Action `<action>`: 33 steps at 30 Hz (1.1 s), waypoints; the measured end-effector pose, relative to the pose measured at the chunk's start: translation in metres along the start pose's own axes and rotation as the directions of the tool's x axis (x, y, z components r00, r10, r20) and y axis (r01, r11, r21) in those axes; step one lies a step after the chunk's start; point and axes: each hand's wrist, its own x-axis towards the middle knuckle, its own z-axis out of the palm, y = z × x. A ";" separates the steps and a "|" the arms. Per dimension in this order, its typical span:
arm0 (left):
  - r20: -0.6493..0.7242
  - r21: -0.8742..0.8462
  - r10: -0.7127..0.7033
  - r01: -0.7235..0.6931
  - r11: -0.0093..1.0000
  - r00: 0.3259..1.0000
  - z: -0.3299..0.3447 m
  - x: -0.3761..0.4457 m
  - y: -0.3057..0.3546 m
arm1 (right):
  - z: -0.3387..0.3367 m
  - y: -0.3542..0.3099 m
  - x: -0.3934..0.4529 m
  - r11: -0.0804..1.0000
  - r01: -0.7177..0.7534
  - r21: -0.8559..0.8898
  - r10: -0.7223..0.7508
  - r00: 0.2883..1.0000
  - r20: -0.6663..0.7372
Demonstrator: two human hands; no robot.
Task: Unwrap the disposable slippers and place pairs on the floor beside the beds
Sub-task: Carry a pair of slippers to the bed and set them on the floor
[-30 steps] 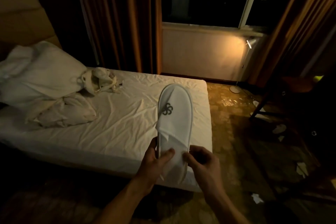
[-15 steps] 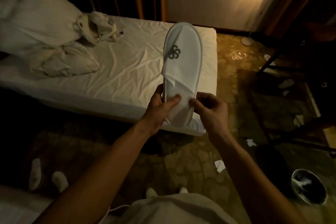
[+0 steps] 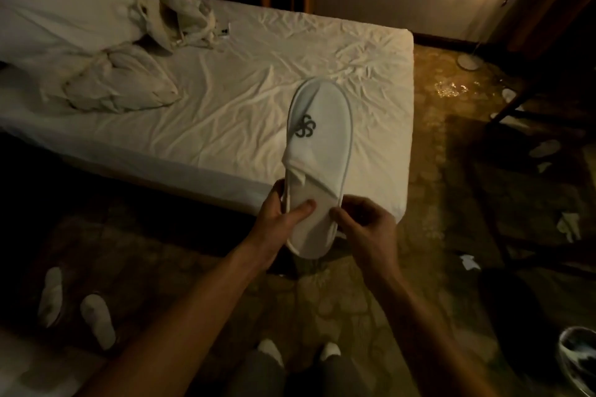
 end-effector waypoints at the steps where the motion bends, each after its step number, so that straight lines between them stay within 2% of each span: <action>1: -0.012 -0.001 -0.007 0.007 1.000 1.000 -0.004 0.012 -0.023 | 0.005 0.023 0.009 1.000 -0.001 0.003 0.001 1.000 -0.002; 10: 0.043 0.053 -0.013 0.010 0.999 0.999 -0.037 0.079 -0.237 | 0.041 0.244 0.054 1.000 0.001 -0.018 -0.002 0.999 -0.038; 14: 0.043 0.037 -0.083 0.082 0.996 0.996 -0.057 0.088 -0.311 | 0.053 0.317 0.051 0.999 -0.015 -0.033 0.013 0.999 -0.049; 20: 0.009 -0.026 -0.204 0.204 0.979 0.979 -0.080 0.084 -0.377 | 0.068 0.378 0.038 0.977 -0.210 0.016 0.211 0.977 -0.015; 23: 0.047 -0.046 -0.248 0.251 0.967 0.968 -0.093 0.087 -0.392 | 0.077 0.393 0.040 0.956 -0.292 0.029 0.292 0.956 0.002; 30: 0.081 -0.158 -0.376 0.384 0.910 0.923 -0.108 0.152 -0.440 | 0.088 0.453 0.102 0.899 -0.437 0.017 0.436 0.899 0.037; 33: -0.035 -0.114 -0.380 0.374 0.921 0.924 -0.108 0.183 -0.479 | 0.091 0.495 0.131 0.877 -0.480 0.012 0.478 0.875 0.074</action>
